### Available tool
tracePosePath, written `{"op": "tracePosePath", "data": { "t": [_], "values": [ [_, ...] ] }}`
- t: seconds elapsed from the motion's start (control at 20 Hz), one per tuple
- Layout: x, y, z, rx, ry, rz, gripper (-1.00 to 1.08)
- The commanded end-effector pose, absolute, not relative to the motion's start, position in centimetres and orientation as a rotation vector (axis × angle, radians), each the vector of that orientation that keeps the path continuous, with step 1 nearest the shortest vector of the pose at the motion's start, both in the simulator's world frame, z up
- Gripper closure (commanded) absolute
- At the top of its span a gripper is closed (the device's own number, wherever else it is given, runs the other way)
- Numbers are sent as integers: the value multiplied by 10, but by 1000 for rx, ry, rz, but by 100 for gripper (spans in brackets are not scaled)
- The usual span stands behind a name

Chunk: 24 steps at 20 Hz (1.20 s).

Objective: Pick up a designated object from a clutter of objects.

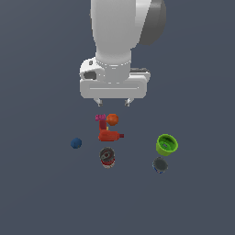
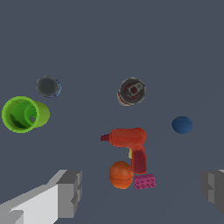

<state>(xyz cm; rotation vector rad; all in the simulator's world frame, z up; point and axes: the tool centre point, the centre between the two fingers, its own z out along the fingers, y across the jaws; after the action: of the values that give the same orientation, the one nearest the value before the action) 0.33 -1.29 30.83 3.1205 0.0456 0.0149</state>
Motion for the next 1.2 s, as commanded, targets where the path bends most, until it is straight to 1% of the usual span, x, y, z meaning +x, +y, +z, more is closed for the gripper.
{"op": "tracePosePath", "data": {
  "t": [0.0, 0.45, 0.65, 1.15],
  "values": [
    [3, -13, 308, 3120, 46, 15, -92],
    [5, -33, 315, 3102, 14, 47, -92],
    [5, -34, 316, 3101, 7, 50, -92],
    [20, -35, 298, 3098, 123, 41, -92]
  ]
}}
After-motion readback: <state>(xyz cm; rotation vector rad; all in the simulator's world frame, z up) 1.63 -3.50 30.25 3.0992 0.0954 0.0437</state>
